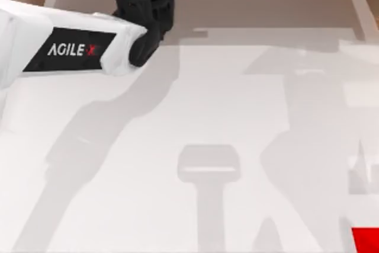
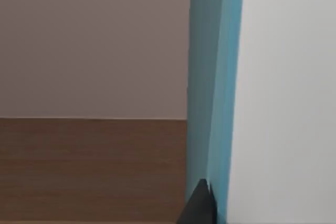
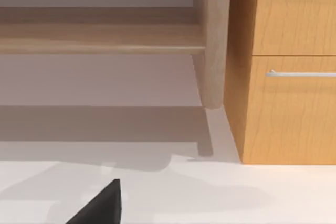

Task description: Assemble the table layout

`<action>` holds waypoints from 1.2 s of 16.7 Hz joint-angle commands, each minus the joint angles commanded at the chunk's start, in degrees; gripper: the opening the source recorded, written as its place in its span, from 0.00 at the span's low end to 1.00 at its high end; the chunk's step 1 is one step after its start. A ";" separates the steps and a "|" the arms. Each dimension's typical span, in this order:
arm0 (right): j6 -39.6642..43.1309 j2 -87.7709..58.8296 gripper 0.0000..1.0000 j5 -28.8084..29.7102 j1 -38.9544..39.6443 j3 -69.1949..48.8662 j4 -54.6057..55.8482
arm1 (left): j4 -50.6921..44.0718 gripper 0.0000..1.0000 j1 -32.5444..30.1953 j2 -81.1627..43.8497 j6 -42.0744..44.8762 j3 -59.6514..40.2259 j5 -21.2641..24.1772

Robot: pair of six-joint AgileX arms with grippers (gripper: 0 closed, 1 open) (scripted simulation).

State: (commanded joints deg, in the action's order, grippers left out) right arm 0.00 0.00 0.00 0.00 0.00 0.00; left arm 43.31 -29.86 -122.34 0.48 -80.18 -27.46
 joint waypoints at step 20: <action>0.00 0.00 1.00 0.00 0.00 0.00 0.00 | -1.29 0.00 -1.59 14.04 11.20 13.97 5.00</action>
State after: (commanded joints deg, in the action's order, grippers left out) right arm 0.00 0.00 0.00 0.00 0.00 0.00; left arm 42.02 -31.45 -108.30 11.68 -66.20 -22.46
